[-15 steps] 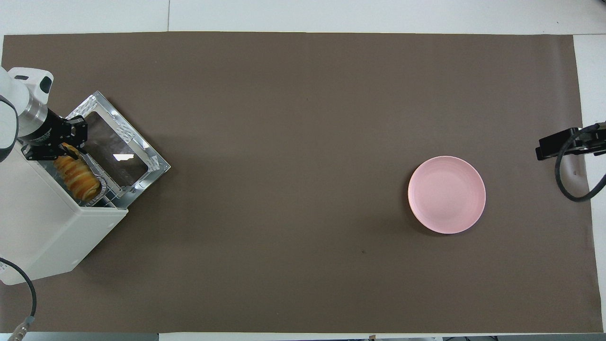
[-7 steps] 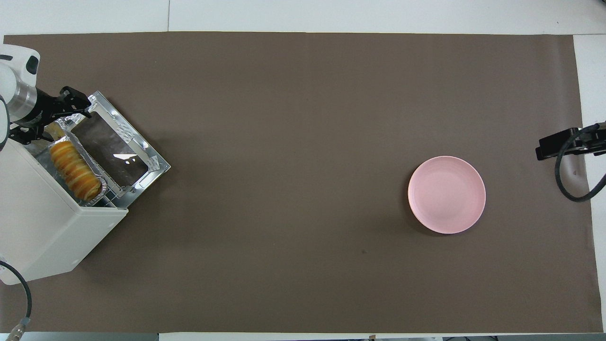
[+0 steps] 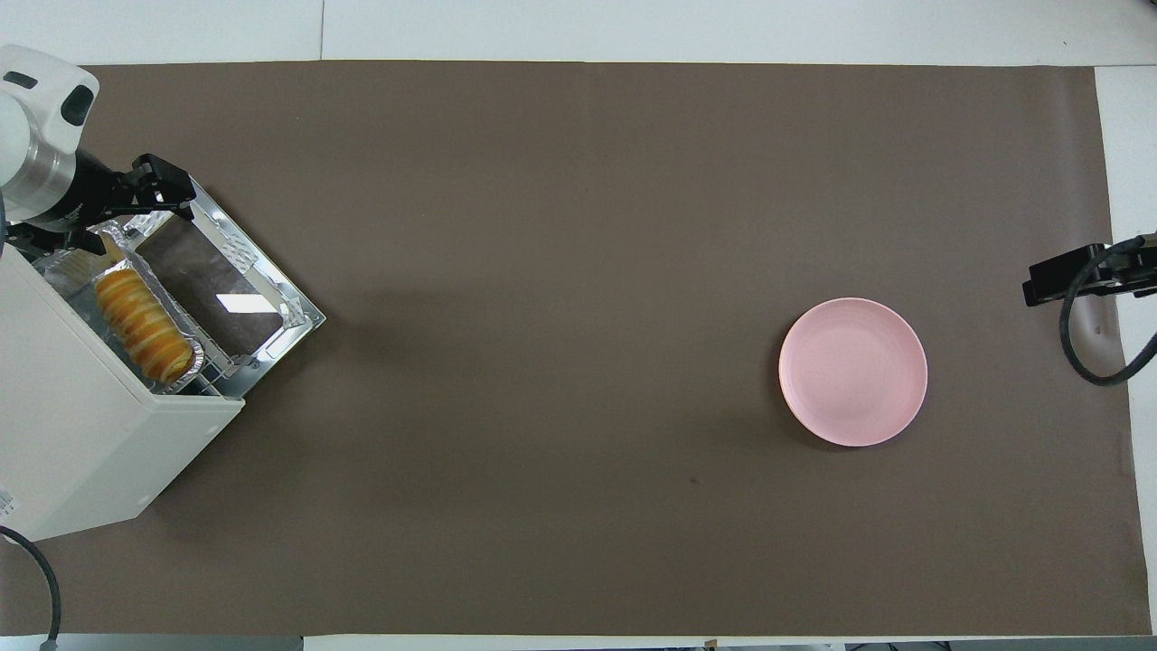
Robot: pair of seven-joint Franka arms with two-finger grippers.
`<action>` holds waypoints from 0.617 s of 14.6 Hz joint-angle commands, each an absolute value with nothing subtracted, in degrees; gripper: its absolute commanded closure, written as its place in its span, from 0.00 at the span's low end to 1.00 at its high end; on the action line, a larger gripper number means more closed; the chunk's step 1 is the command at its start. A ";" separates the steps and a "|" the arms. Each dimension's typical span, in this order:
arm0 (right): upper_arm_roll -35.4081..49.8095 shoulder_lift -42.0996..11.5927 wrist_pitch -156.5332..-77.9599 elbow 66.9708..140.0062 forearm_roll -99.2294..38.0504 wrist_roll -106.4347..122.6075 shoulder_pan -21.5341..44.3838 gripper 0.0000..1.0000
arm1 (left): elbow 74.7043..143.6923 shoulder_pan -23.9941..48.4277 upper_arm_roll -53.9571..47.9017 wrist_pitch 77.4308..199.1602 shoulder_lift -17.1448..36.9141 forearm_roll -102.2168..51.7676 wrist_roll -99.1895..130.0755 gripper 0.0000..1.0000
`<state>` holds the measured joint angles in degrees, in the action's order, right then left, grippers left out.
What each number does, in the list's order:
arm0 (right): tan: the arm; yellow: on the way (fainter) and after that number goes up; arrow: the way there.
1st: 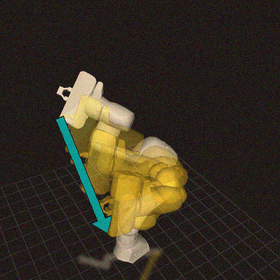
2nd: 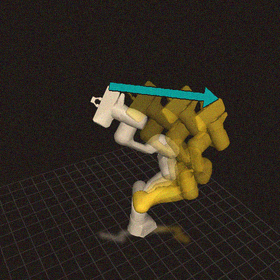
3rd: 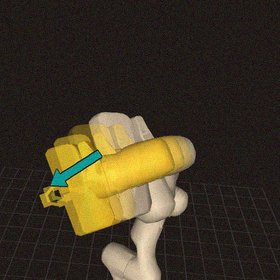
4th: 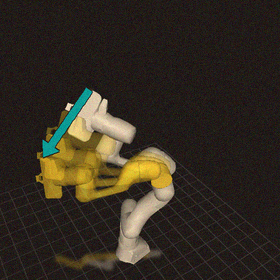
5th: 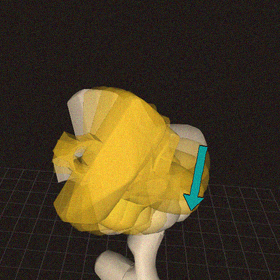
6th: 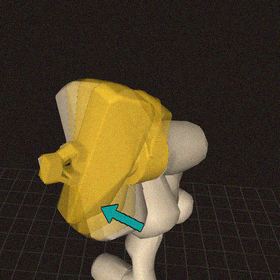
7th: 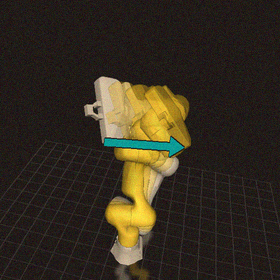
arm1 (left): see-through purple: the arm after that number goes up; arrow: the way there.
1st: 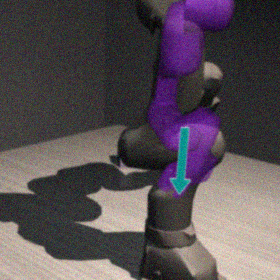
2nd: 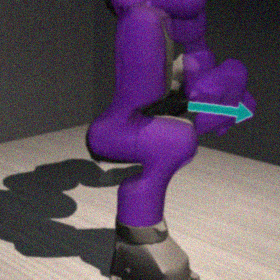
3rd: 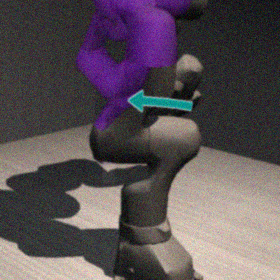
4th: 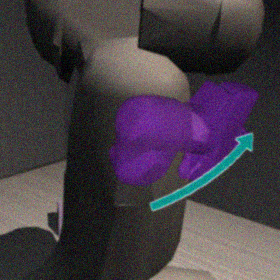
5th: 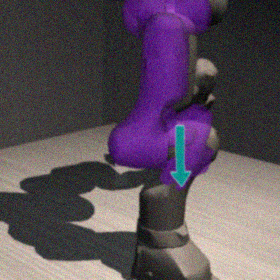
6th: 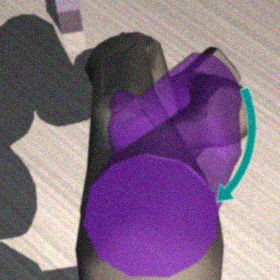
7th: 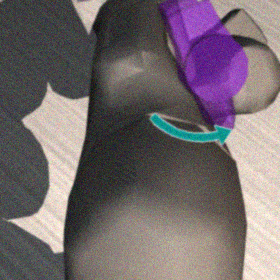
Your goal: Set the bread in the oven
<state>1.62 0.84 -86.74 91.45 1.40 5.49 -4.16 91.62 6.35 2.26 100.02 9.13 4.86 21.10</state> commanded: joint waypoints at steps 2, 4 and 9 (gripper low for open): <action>2.20 2.02 -87.01 92.81 1.49 4.92 -4.75 0.00 | 93.16 6.94 2.81 91.61 2.21 4.75 11.53 0.00; 2.20 2.02 -87.01 92.73 1.49 4.92 -4.75 0.00 | 93.16 6.51 2.81 87.21 0.19 4.66 6.36 0.00; 2.20 2.02 -87.01 92.81 1.49 4.92 -4.75 0.00 | 93.34 5.10 3.43 84.55 -1.58 1.85 2.37 0.00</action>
<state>1.62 0.84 -86.74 91.45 1.40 5.49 -4.16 91.95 6.15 3.43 85.09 -0.46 3.13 3.76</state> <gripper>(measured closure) 0.000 0.000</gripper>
